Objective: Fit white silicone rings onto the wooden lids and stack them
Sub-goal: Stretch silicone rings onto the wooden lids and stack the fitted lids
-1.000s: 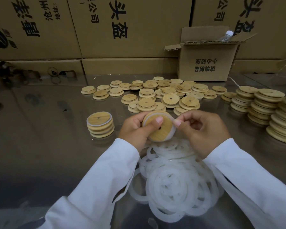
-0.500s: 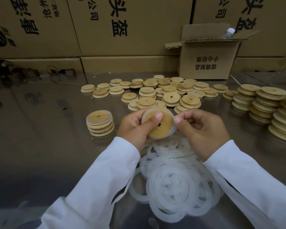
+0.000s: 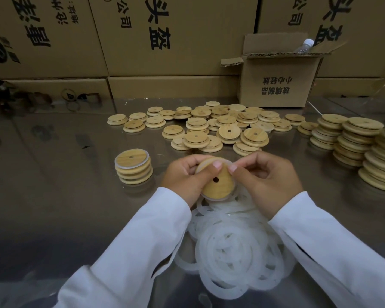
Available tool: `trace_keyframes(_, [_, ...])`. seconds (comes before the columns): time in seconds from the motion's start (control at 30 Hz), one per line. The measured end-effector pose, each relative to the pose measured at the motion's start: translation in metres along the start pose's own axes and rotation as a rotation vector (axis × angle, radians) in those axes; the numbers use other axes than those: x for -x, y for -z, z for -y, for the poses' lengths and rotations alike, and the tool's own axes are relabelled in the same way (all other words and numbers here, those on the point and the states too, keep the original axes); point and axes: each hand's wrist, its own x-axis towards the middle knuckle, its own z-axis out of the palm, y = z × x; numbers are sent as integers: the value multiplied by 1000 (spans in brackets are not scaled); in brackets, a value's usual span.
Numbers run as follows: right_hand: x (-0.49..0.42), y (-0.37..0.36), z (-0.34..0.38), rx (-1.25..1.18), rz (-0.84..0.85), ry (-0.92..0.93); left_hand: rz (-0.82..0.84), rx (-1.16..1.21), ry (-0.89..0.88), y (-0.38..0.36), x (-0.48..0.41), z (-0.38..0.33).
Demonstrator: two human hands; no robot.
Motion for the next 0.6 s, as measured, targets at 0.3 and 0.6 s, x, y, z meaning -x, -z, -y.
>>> trace_keyframes(0.3, [-3,5,1,13,-4,-22,-5,11,-87,0,-1,-3])
trace_keyframes(0.6, [-3,7,8,-2,23,-1,7,85,-66,1,-1,-5])
